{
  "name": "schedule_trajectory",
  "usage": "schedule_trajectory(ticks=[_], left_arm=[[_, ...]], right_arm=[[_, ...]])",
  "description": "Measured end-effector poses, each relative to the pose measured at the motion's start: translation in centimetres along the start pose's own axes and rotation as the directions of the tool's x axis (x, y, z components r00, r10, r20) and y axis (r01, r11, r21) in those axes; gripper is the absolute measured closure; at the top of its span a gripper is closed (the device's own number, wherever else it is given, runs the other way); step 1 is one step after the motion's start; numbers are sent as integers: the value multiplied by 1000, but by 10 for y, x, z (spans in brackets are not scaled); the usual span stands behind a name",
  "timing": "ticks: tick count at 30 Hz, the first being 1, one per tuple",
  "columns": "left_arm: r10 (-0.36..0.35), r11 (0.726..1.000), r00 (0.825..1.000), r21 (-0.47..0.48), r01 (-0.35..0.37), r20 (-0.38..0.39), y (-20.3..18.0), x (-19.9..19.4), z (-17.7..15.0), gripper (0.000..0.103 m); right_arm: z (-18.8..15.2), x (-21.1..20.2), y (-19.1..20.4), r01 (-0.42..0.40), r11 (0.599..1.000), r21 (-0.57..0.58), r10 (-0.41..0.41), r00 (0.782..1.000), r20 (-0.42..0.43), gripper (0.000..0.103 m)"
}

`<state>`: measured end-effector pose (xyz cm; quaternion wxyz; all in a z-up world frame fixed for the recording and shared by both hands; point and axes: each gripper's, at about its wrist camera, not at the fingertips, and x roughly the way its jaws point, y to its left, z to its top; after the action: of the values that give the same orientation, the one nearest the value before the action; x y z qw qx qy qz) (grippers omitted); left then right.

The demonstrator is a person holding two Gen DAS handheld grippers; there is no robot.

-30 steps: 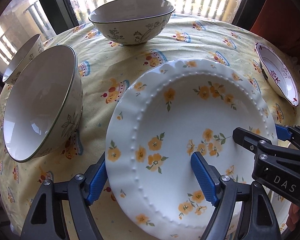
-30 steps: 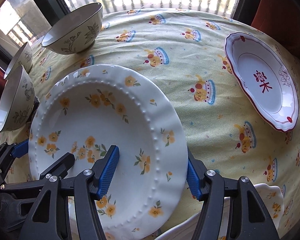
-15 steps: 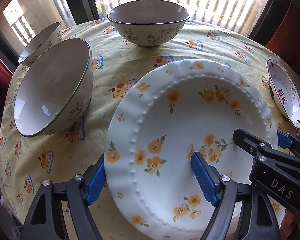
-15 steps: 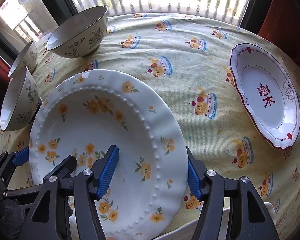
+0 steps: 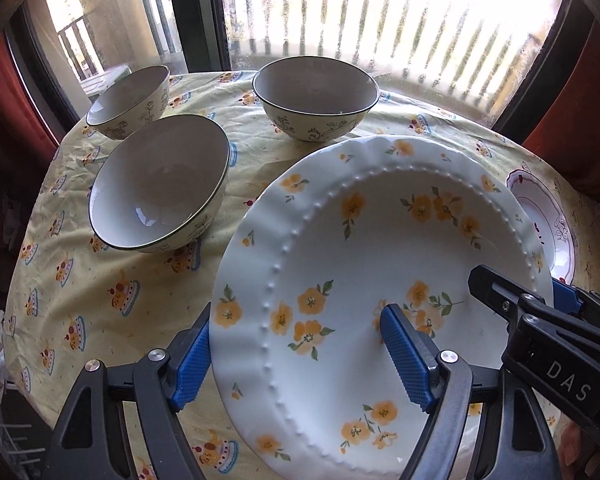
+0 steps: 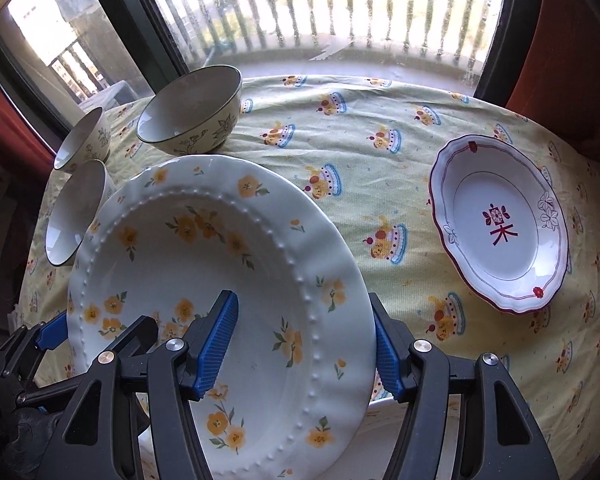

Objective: Organize plates and bowls
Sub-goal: 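Lift the dotted-rim plate with both grippers and carry it over the flower plate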

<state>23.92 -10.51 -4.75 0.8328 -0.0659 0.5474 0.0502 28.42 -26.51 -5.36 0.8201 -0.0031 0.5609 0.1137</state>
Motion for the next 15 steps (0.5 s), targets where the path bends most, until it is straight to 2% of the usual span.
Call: schedule_trajectory(ticks=[6, 15], left_arm=[[-68, 994, 998, 83, 67, 12, -2, -11, -6, 23], [-156, 966, 988, 206, 156, -15, -22, -20, -25, 23]], right_arm=[[-16, -24, 6, 53, 997, 56, -54, 998, 25, 37], [-53, -52, -4, 137, 973, 186, -146, 989, 38, 37]])
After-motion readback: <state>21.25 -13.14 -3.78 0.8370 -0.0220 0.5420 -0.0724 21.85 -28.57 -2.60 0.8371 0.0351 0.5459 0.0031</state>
